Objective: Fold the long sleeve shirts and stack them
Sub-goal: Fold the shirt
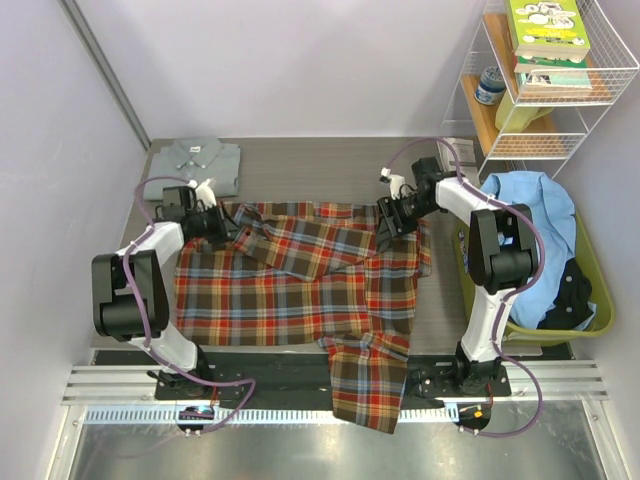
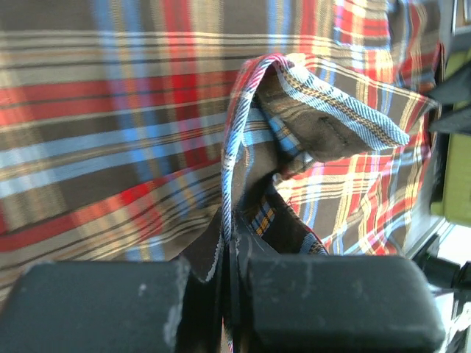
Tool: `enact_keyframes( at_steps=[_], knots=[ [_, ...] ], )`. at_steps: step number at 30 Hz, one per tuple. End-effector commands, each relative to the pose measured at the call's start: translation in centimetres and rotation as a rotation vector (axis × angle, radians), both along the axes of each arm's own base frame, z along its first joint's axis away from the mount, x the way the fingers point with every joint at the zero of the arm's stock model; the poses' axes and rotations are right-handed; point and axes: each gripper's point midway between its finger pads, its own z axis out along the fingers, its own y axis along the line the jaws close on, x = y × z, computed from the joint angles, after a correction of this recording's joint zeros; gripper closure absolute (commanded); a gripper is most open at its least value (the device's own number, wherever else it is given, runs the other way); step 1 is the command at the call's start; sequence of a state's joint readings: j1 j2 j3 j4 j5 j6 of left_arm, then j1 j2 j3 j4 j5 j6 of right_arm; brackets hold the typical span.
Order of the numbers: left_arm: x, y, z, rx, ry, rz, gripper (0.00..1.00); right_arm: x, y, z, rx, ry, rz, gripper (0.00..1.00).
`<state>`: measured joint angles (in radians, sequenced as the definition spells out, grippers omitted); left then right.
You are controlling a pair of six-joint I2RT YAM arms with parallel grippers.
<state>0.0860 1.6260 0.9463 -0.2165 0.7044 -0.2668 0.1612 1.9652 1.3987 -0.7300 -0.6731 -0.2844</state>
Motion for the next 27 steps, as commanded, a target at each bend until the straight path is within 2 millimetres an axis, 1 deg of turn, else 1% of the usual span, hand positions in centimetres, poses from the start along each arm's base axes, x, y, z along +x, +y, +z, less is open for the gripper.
enact_keyframes(
  at_steps=[1, 3, 4, 5, 6, 7, 8, 9, 10, 11, 12, 13, 14, 15, 16, 17, 18, 19, 20, 21, 22, 23, 24, 25, 26, 27],
  knots=[
    [1.2, 2.4, 0.1, -0.02, -0.037, 0.092, 1.0, 1.9, 0.2, 2.8, 0.008, -0.093, 0.003, 0.4],
    [1.1, 2.7, -0.1, -0.019, -0.029, 0.104, 1.0, 2.2, 0.3, 3.8, 0.015, -0.113, 0.001, 0.4],
    [1.0, 3.0, -0.2, -0.016, -0.027, 0.111, 0.98, 2.4, 0.3, 4.1, 0.016, -0.12, 0.001, 0.4],
    [0.7, 3.0, -0.3, -0.014, -0.011, 0.107, 0.91, 2.5, 0.3, 4.6, 0.017, -0.131, -0.002, 0.4],
    [0.5, 3.0, -0.2, -0.011, -0.003, 0.104, 0.7, 3.0, 0.3, 5.3, 0.014, -0.152, -0.006, 0.4],
    [0.3, 3.4, 0.3, 0.002, -0.006, 0.105, 0.63, 3.0, 0.1, 5.7, 0.007, -0.153, -0.01, 0.4],
    [-0.2, 3.8, 0.5, 0.027, 0.002, 0.098, 0.59, 3.2, 0.1, 6.5, 0.0, -0.174, -0.008, 0.4],
    [-0.3, 4.6, 0.7, 0.061, -0.009, 0.115, 0.54, 3.6, -0.3, 7.1, -0.018, -0.195, -0.017, 0.41],
    [-0.4, 5.8, 2.1, 0.088, -0.045, 0.138, 0.5, 3.3, -0.4, 7.3, -0.03, -0.194, -0.017, 0.4],
    [-0.1, 6.6, 3.2, 0.146, -0.103, 0.119, 0.47, 3.3, -0.5, 7.7, -0.038, -0.206, -0.02, 0.41],
    [0.1, 7.5, 3.7, 0.211, -0.127, 0.129, 0.45, 3.1, -0.8, 8.2, -0.054, -0.222, -0.021, 0.41],
    [0.1, 7.4, 4.7, 0.228, -0.164, 0.102, 0.41, 2.7, -0.9, 8.2, -0.063, -0.22, -0.02, 0.42],
    [-0.1, 7.2, 5.5, 0.293, -0.238, 0.027, 0.37, 2.3, -0.9, 8.1, -0.074, -0.217, -0.016, 0.42],
    [0.1, 6.6, 6.4, 0.328, -0.271, -0.025, 0.36, 1.6, -0.7, 7.7, -0.084, -0.206, -0.005, 0.44],
    [-0.7, 4.8, 5.9, 0.376, -0.254, -0.112, 0.36, 1.0, -0.7, 7.1, -0.099, -0.188, 0.001, 0.44],
    [-0.7, 4.1, 5.8, 0.409, -0.261, -0.152, 0.36, 0.7, -0.5, 6.7, -0.107, -0.176, 0.007, 0.44],
    [-0.6, 3.5, 5.8, 0.439, -0.279, -0.195, 0.36, 0.0, 0.1, 5.8, -0.115, -0.156, 0.027, 0.46],
    [-0.8, 1.6, 5.4, 0.473, -0.287, -0.254, 0.37, -0.2, 0.2, 5.0, -0.128, -0.137, 0.022, 0.46],
    [-0.8, 0.8, 4.4, 0.488, -0.263, -0.294, 0.39, -0.4, 0.5, 4.5, -0.131, -0.123, 0.024, 0.46],
    [-0.9, -0.8, 4.1, 0.506, -0.271, -0.353, 0.4, -0.7, 0.9, 3.8, -0.135, -0.107, 0.03, 0.47],
    [-0.8, -0.6, 3.1, 0.561, -0.236, -0.356, 0.4, -0.9, 1.0, 2.6, -0.145, -0.077, 0.033, 0.47],
    [-0.9, -0.7, 1.4, 0.587, -0.178, -0.378, 0.43, -0.9, 1.1, 2.1, -0.151, -0.062, 0.033, 0.48],
    [-1.0, -0.7, 0.5, 0.606, -0.144, -0.39, 0.44, -1.0, 1.0, 1.5, -0.156, -0.045, 0.031, 0.48],
    [-1.1, 0.5, -0.3, 0.661, -0.09, -0.382, 0.45, -1.2, 1.0, 0.3, -0.167, -0.013, 0.032, 0.49],
    [-1.3, 1.3, -1.2, 0.7, -0.053, -0.38, 0.49, -1.3, 0.5, -0.5, -0.194, -0.002, 0.029, 0.5],
    [-1.6, 2.2, -2.3, 0.723, -0.009, -0.379, 0.49, -1.3, 0.3, -1.2, -0.21, 0.007, 0.032, 0.5]
  ],
)
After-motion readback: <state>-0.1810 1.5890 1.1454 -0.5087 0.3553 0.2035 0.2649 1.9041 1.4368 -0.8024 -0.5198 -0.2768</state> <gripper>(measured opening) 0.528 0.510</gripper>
